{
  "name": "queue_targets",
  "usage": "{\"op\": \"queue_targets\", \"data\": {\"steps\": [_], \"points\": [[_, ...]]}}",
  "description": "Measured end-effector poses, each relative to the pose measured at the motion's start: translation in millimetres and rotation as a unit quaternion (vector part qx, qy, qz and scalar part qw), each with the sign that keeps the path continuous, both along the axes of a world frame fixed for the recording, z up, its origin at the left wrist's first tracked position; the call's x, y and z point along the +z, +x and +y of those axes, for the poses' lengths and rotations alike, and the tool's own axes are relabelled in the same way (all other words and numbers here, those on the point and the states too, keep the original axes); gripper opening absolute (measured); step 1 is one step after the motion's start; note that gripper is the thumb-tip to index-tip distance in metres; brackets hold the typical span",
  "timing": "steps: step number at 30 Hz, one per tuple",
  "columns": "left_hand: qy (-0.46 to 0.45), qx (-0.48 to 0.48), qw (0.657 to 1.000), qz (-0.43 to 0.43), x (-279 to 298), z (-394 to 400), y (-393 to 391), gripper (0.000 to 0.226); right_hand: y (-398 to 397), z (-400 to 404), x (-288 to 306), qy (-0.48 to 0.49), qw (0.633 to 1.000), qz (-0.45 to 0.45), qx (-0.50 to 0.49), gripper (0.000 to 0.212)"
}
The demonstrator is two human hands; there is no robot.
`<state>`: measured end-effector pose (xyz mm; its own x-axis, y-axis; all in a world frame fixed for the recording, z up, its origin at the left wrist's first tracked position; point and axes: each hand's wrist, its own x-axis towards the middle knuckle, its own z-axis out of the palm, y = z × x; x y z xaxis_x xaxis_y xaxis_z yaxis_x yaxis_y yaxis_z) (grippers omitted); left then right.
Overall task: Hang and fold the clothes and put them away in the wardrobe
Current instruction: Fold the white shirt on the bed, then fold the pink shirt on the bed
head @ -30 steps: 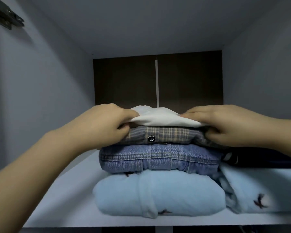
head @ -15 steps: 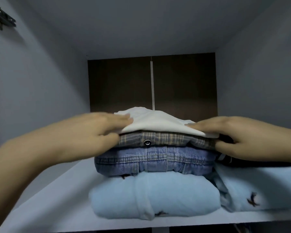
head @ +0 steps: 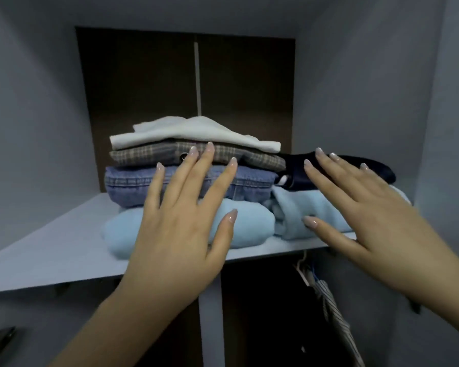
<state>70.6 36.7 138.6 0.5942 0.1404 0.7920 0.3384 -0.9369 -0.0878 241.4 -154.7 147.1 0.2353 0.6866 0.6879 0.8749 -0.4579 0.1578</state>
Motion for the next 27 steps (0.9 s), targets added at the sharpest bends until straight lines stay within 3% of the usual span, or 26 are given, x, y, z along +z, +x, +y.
{"op": "queue_targets", "data": {"steps": [9,15,22,27], "points": [[-0.031,-0.057,0.997,0.05,-61,-109,20,0.063,-35,-109,-65,0.016,0.987,0.048,-0.151,0.072],[-0.108,-0.187,0.975,0.051,-109,-247,24,0.067,-82,-259,-111,0.004,0.965,0.082,-0.248,0.069],[-0.092,-0.343,0.928,0.113,-154,-469,3,0.066,-173,-484,-154,-0.022,0.899,0.132,-0.418,0.068],[-0.076,-0.45,0.871,0.183,-183,-602,-24,0.066,-250,-614,-192,0.012,0.83,0.184,-0.527,0.068]]}}
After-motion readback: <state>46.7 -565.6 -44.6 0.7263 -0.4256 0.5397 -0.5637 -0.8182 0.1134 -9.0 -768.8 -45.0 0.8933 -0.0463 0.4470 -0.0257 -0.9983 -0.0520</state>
